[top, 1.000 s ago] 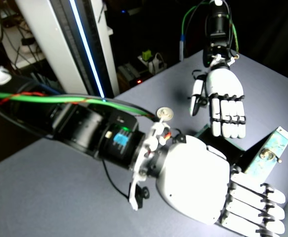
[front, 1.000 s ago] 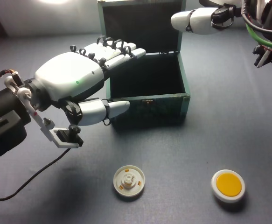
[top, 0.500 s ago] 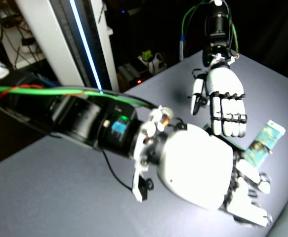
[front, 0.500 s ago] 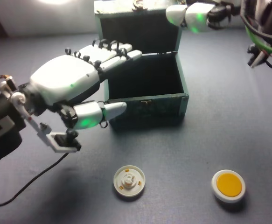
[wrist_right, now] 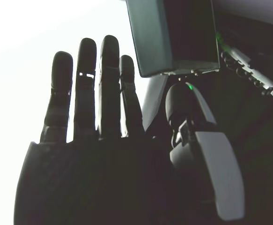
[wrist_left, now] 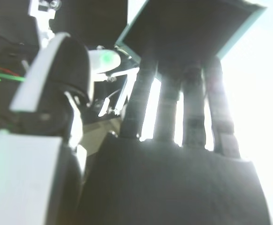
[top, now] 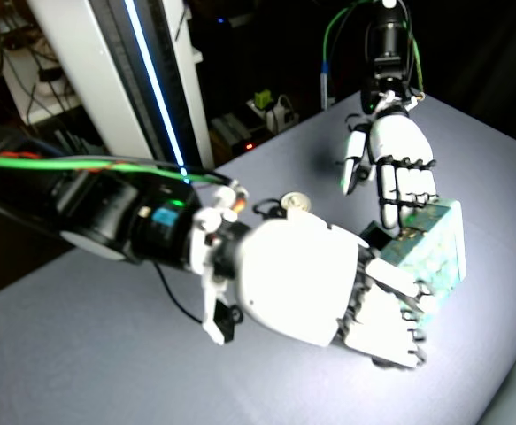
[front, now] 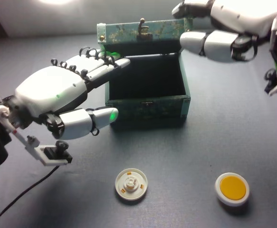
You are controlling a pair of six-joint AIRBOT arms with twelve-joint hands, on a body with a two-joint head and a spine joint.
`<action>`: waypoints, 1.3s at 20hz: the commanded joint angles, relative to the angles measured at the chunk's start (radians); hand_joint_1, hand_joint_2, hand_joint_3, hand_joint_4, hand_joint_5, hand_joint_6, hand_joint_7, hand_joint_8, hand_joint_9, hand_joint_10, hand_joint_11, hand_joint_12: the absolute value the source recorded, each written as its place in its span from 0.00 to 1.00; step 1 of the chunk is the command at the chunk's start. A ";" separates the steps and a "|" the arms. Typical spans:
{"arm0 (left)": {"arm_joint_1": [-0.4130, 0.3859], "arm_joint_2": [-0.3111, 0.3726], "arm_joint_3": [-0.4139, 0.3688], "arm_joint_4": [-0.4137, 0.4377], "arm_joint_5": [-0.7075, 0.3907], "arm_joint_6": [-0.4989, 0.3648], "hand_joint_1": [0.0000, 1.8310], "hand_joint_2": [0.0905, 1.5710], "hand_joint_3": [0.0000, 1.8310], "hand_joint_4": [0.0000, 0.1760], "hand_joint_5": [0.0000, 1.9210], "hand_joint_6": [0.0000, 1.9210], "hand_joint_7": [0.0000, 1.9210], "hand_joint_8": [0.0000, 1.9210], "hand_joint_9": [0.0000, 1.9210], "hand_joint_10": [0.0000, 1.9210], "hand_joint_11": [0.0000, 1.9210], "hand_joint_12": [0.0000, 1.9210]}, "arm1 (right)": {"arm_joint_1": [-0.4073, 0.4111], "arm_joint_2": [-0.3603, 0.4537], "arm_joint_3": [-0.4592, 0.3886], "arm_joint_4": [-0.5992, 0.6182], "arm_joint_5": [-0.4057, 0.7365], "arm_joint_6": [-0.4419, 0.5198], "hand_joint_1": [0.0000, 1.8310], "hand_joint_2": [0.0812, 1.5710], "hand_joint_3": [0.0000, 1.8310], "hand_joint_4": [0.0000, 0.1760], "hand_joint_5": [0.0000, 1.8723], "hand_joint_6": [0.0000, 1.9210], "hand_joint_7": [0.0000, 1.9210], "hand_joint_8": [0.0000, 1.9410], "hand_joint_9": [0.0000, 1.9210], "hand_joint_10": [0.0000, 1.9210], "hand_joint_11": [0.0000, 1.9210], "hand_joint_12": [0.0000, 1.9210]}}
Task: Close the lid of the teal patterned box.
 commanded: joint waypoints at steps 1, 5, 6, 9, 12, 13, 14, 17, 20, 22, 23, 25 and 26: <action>0.005 0.010 -0.009 -0.013 -0.146 -0.005 0.06 0.91 0.00 0.18 0.01 0.00 0.00 0.00 0.00 0.00 0.00 0.00 | 0.001 0.018 -0.007 -0.008 0.143 0.004 0.05 0.88 0.00 0.00 0.16 0.11 0.22 0.00 0.05 0.44 0.00 0.84; 0.049 0.024 -0.041 -0.014 -0.175 -0.005 0.02 0.90 0.00 0.06 0.00 0.00 0.00 0.00 0.00 0.00 0.00 0.00 | -0.036 0.043 -0.039 -0.009 0.171 0.011 0.06 0.89 0.00 0.00 0.11 0.32 0.22 0.00 0.09 0.33 0.00 0.79; 0.059 0.030 -0.049 -0.011 -0.180 -0.005 0.02 0.91 0.00 0.09 0.00 0.00 0.00 0.00 0.00 0.00 0.00 0.00 | -0.044 0.048 -0.046 -0.009 0.177 0.011 0.07 0.89 0.00 0.00 0.09 0.34 0.22 0.00 0.09 0.33 0.00 0.79; 0.097 0.057 -0.080 -0.008 -0.211 -0.005 0.02 0.91 0.00 0.33 0.01 0.00 0.00 0.00 0.00 0.00 0.00 0.00 | -0.070 0.068 -0.073 -0.009 0.206 0.013 0.07 0.90 0.00 0.00 0.08 0.18 0.16 0.00 0.03 0.35 0.00 0.79; 0.133 0.078 -0.104 -0.013 -0.236 -0.005 0.01 0.90 0.00 0.11 0.01 0.00 0.00 0.00 0.00 0.00 0.01 0.01 | -0.117 0.097 -0.104 -0.009 0.261 0.037 0.03 0.89 0.00 0.00 0.07 0.12 0.15 0.00 0.02 0.34 0.00 0.76; 0.141 0.082 -0.110 -0.014 -0.240 -0.005 0.01 0.90 0.00 0.18 0.01 0.00 0.00 0.00 0.00 0.00 0.00 0.01 | -0.136 0.106 -0.113 -0.009 0.284 0.048 0.02 0.89 0.00 0.00 0.06 0.11 0.14 0.00 0.02 0.34 0.00 0.75; 0.147 0.084 -0.114 -0.014 -0.247 -0.005 0.01 0.90 0.00 0.18 0.02 0.00 0.01 0.01 0.00 0.00 0.00 0.13 | -0.152 0.115 -0.122 -0.009 0.309 0.061 0.00 0.89 0.00 0.00 0.05 0.10 0.14 0.00 0.01 0.34 0.00 0.73; 0.171 0.104 -0.135 -0.015 -0.295 -0.005 0.01 0.90 0.00 0.36 0.02 0.00 0.01 0.00 0.00 0.00 0.00 0.10 | -0.179 0.144 -0.154 -0.012 0.361 0.072 0.00 0.87 0.00 0.00 0.06 0.10 0.17 0.01 0.04 0.36 0.00 0.81; 0.181 0.136 -0.163 -0.034 -0.361 0.038 0.00 0.89 0.00 0.27 0.01 0.00 0.00 0.00 0.00 0.00 0.00 0.03 | -0.201 0.186 -0.193 -0.023 0.428 0.072 0.02 0.88 0.00 0.00 0.07 0.13 0.13 0.00 0.00 0.38 0.00 0.82; 0.191 0.155 -0.176 -0.067 -0.408 0.071 0.02 0.91 0.00 0.34 0.00 0.00 0.00 0.00 0.00 0.00 0.00 0.00 | -0.230 0.227 -0.229 -0.023 0.499 0.072 0.00 0.92 0.00 0.00 0.01 0.22 0.13 0.00 0.00 0.36 0.00 0.79; 0.195 0.159 -0.176 -0.078 -0.421 0.075 0.02 0.91 0.00 0.34 0.00 0.00 0.00 0.00 0.00 0.00 0.00 0.00 | -0.248 0.244 -0.246 -0.023 0.531 0.072 0.00 0.92 0.00 0.00 0.01 0.22 0.13 0.00 0.00 0.36 0.00 0.79; 0.203 0.163 -0.175 -0.104 -0.429 0.084 0.04 0.92 0.00 0.35 0.00 0.00 0.00 0.00 0.00 0.00 0.00 0.00 | -0.297 0.266 -0.272 -0.023 0.609 0.072 0.01 0.91 0.00 0.00 0.00 0.14 0.03 0.01 0.00 0.13 0.00 0.73; 0.210 0.163 -0.173 -0.123 -0.448 0.085 0.11 0.94 0.00 0.24 0.00 0.00 0.00 0.00 0.00 0.00 0.00 0.00 | -0.329 0.281 -0.293 -0.018 0.655 0.072 0.02 0.92 0.00 0.00 0.00 0.02 0.00 0.00 0.00 0.01 0.00 0.62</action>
